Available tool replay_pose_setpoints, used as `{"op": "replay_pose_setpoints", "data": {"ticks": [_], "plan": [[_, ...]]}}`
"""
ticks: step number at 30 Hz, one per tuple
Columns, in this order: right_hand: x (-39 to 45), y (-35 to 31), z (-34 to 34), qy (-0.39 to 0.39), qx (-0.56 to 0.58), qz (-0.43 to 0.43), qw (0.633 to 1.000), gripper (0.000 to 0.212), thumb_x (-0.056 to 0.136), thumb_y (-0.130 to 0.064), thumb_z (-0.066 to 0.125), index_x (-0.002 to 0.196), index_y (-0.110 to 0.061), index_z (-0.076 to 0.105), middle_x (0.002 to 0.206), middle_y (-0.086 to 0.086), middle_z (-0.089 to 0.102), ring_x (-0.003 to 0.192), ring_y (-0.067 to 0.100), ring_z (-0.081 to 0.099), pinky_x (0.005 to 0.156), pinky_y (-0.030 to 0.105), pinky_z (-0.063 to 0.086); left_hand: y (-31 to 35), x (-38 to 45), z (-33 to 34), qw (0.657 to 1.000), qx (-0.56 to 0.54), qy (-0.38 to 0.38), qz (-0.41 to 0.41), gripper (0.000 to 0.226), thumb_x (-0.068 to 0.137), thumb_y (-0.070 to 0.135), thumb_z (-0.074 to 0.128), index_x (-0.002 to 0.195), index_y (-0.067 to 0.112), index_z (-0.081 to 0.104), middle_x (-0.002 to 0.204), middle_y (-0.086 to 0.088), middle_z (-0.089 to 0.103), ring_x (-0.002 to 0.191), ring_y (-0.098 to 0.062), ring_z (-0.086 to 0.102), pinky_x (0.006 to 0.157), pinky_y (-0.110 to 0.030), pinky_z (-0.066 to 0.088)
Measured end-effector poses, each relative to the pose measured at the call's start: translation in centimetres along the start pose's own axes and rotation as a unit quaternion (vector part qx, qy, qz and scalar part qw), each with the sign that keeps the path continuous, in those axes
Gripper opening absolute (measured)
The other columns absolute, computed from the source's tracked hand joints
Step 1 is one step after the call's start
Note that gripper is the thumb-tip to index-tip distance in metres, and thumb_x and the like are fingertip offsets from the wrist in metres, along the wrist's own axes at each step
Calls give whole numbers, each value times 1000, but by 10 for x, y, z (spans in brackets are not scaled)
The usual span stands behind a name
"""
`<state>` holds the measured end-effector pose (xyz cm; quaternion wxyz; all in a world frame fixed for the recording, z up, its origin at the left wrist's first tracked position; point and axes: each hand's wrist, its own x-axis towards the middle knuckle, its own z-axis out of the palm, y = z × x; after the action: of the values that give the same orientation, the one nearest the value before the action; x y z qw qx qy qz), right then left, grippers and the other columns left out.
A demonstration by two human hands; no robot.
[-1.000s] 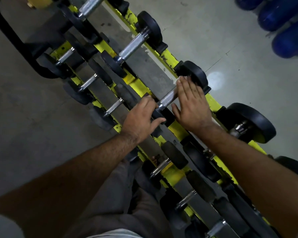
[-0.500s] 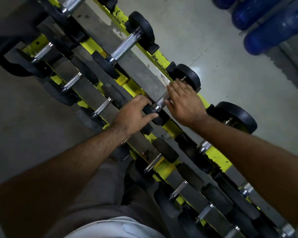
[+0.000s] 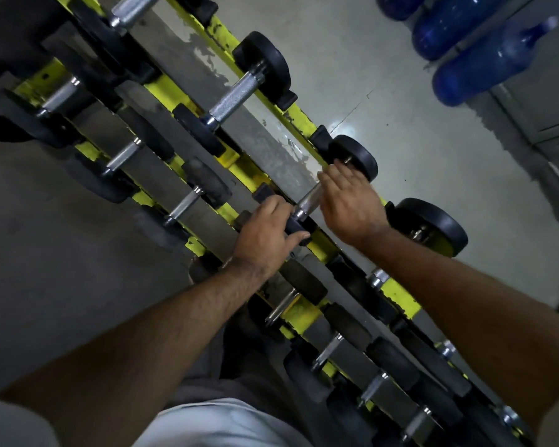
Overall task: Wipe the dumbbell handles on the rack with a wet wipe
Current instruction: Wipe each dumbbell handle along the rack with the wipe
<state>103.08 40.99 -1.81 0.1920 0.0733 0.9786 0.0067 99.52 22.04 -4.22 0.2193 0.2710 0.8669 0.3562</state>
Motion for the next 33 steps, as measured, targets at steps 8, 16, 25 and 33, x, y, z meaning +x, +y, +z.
{"op": "replay_pose_setpoints", "data": {"ticks": [8, 16, 25, 33], "plan": [[4, 11, -9, 9, -2, -44, 999, 52, 97, -23, 30, 138, -6, 57, 143, 14, 57, 139, 31, 48, 118, 43, 26, 3, -3, 2, 999, 43, 1, -4, 53, 85, 51, 69, 121, 13, 58, 133, -2, 49, 118, -17, 53, 93, -22, 44], [1, 9, -5, 5, -24, -39, 999, 50, 99, -16, 38, 149, -12, 46, 154, 9, 45, 148, 26, 34, 121, 39, 12, 8, -3, 0, 998, 66, -13, -1, 54, 87, 50, 67, 124, 11, 58, 138, -7, 49, 129, -21, 48, 101, -28, 45], [0, 0, -2, -6, -19, -50, 999, 50, 99, -18, 35, 147, -9, 48, 149, 12, 52, 143, 28, 42, 123, 46, 24, 10, -3, -1, 997, 68, -24, -18, 55, 87, 49, 68, 127, 12, 57, 140, -6, 48, 133, -21, 47, 97, -28, 47], [-3, -3, 4, 27, 32, -108, 993, 47, 97, -20, 36, 133, -8, 63, 136, 12, 63, 132, 30, 54, 117, 49, 35, 7, -2, -5, 999, 32, -26, -14, 56, 84, 47, 72, 124, 11, 56, 132, -5, 52, 123, -19, 54, 94, -26, 47]]}}
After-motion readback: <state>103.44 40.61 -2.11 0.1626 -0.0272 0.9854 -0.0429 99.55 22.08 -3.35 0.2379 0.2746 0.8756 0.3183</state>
